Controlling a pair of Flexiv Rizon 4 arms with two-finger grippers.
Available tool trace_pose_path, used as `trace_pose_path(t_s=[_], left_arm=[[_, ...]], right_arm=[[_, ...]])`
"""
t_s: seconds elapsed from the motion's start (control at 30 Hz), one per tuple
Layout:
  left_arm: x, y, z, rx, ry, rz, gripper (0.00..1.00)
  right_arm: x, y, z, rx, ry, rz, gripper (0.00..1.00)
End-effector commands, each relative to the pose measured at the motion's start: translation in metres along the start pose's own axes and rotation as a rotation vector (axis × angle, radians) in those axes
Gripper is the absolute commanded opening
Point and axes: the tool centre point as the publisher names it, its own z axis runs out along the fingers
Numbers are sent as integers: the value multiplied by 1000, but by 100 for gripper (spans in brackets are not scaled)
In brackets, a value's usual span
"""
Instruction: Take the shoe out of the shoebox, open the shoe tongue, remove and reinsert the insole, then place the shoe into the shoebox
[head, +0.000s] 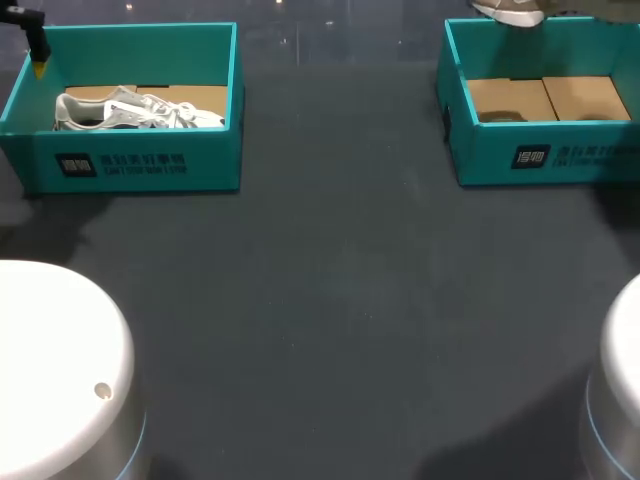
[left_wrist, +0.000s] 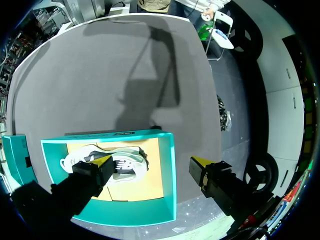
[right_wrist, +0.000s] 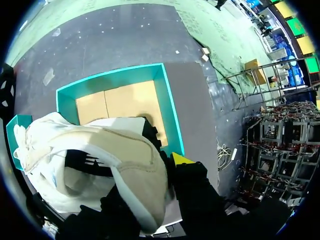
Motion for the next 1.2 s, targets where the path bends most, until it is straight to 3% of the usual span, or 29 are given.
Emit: trace_pose_path(t_s=[0.03,0.37,0.6,1.07,1.13,1.2], left_arm=[[0,-1,0,-3,1,1,100],[0,-1,0,-3,1,1,100],[0,-1,0,-3,1,1,100],[0,-1,0,-3,1,1,100],[0,-1,0,-3,1,1,100],[0,-1,0,-3,1,1,100]], right_arm=[[-4,-26,0,-97,6,2,0],[-4,-26,0,-97,6,2,0],[39,-75,-12,-97,-20,31,0],[110,-178,-12,-26,-26,58,0],[121,-191,-10,21,-24,61,0],[121,-191,-10,21,-24,61,0]])
